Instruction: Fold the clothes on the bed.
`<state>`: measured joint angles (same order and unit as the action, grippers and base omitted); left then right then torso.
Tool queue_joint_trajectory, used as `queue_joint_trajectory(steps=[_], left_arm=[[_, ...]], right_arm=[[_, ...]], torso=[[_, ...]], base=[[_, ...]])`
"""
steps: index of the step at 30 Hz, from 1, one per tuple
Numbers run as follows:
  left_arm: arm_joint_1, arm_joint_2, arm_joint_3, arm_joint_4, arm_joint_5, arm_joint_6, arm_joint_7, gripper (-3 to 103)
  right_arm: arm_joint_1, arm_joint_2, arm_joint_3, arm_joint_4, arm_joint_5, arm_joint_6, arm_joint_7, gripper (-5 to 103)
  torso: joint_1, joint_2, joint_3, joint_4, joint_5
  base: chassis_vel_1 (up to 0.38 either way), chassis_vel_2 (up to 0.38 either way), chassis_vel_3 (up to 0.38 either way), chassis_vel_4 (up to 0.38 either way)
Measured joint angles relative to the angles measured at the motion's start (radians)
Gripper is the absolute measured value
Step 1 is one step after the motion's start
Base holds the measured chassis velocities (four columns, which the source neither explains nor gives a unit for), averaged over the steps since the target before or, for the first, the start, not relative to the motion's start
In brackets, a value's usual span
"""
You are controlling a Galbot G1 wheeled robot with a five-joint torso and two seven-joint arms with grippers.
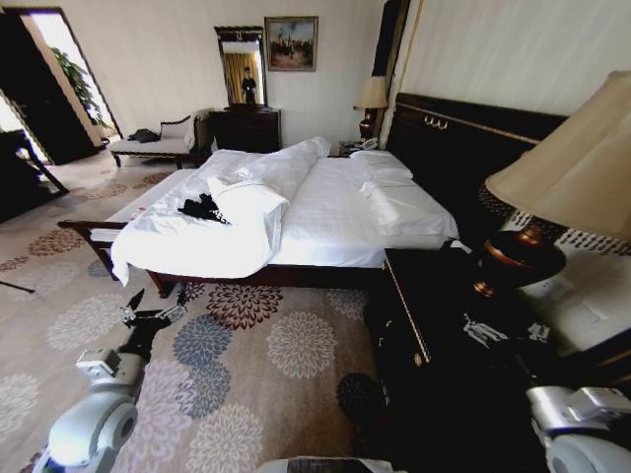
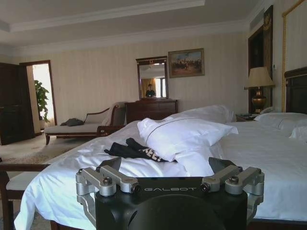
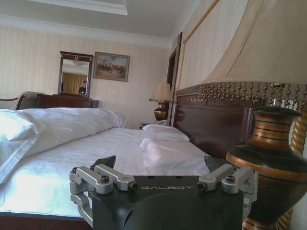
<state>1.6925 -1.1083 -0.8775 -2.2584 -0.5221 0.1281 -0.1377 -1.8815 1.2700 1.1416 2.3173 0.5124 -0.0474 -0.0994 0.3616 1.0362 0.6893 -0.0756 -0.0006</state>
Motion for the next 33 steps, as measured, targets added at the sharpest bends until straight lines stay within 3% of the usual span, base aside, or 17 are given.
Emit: queue_joint_trajectory(steps=[22, 33], left_arm=[[-0.003, -0.012, 0.030, 0.003, 0.023, 0.000, -0.001, 100], [0.002, -0.009, 0.029, -0.005, 0.021, -0.002, -0.001, 100]], right_arm=[[0.001, 0.003, 0.007, -0.022, 0.009, 0.020, -0.009, 100], [-0.004, 0.005, 0.027, -0.017, 0.015, 0.020, -0.008, 100]], torso=[[0.000, 0.000, 0.000, 0.0002, 0.0002], [0.000, 0.000, 0.000, 0.0004, -0.0002]], base=[[-0.003, 0.003, 0.004, -0.004], [-0.174, 0.197, 0.182, -0.165]])
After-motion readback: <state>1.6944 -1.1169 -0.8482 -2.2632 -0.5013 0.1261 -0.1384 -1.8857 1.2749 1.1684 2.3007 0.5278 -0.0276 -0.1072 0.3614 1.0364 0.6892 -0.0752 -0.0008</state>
